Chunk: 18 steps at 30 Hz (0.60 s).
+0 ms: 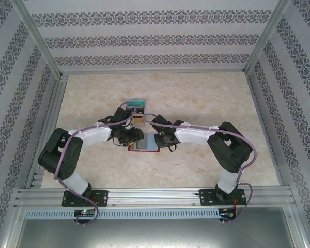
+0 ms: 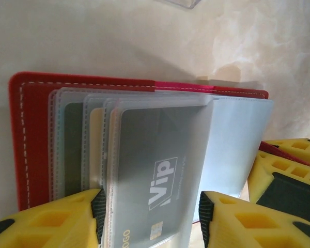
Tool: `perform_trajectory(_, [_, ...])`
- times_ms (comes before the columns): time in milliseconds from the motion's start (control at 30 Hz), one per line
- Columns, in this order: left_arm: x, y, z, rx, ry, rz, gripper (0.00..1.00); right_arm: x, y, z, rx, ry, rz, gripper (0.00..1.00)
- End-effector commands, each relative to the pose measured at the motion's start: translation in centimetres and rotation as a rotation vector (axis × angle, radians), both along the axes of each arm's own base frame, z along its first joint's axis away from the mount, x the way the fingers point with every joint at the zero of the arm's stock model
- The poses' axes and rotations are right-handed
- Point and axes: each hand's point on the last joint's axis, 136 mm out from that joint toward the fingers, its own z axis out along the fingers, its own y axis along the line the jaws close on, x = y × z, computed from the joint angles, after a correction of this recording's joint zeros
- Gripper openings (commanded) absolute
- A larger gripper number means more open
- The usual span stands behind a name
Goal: Take the credit cards out of the card holder
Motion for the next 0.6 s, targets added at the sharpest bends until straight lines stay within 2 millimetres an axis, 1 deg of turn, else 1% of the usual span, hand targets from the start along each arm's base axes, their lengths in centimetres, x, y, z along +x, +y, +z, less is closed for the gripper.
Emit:
perform_trajectory(0, [0.0, -1.9, 1.7, -0.103, -0.037, -0.05, 0.56, -0.7, 1.3, -0.9, 0.018, 0.037, 0.011, 0.24])
perform_trajectory(133, [0.2, -2.1, 2.6, -0.12, -0.055, -0.055, 0.6, -0.7, 1.3, -0.9, 0.016, 0.037, 0.012, 0.24])
perform_trajectory(300, [0.3, -2.4, 3.1, -0.128, -0.071, -0.068, 0.76, -0.8, 1.4, -1.0, 0.016, 0.041, 0.013, 0.24])
perform_trajectory(500, [0.2, -3.1, 3.3, -0.154, -0.074, -0.09, 0.89, -0.8, 1.3, -1.0, 0.014, 0.04, 0.011, 0.25])
perform_trajectory(533, [0.2, -3.1, 3.3, -0.151, -0.073, -0.089, 0.96, -0.8, 1.3, -0.9, 0.015, 0.04, 0.01, 0.26])
perform_trajectory(567, [0.2, -3.0, 3.2, -0.149, -0.073, -0.088, 1.0, -0.8, 1.2, -0.9, 0.015, 0.038, 0.009, 0.26])
